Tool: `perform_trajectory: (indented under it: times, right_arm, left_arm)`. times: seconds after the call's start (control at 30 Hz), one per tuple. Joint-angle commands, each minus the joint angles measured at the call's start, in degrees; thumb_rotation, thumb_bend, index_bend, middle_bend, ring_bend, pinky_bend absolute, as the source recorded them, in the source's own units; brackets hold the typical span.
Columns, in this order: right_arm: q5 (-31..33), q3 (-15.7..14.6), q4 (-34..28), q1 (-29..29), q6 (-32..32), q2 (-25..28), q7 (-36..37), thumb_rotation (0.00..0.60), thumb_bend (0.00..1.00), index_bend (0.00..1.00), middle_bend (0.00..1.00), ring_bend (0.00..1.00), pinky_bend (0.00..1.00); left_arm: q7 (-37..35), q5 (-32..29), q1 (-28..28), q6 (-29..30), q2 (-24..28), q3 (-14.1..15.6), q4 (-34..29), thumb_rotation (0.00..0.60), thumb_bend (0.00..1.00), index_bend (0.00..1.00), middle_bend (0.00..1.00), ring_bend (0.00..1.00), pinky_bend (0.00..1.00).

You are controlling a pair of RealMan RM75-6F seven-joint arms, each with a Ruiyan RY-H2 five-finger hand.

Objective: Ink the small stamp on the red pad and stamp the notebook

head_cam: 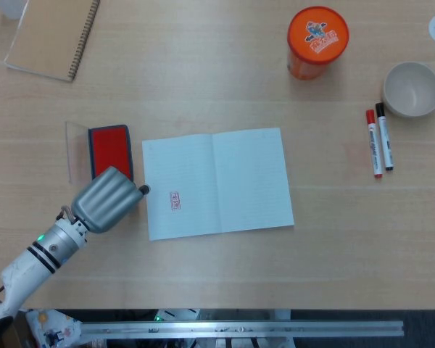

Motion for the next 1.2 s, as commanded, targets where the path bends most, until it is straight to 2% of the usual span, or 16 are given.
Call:
perform_trajectory:
  times: [0.03,1.2]
  right_arm:
    - [0.05,0.02,-0.07,0.06,-0.08,0.02,-0.08,0.600,0.20,0.19,0.32,0.28,0.35]
    - [-0.01,-0.05,-0.89,-0.28,0.86,0.09,-0.86,0.600,0.20,0.19,0.32,0.28,0.35]
  left_arm:
    - [-0.36,-0.27,0.44,-0.19,-0.66,-0.03,1.51,0.600,0.39,0.58,0.93,0.87,0.84]
    - [0.26,-0.29,1.76,-1.06,-0.70,-0.07,3.12,0.600,0.39,0.49,0.92,0.86,0.84]
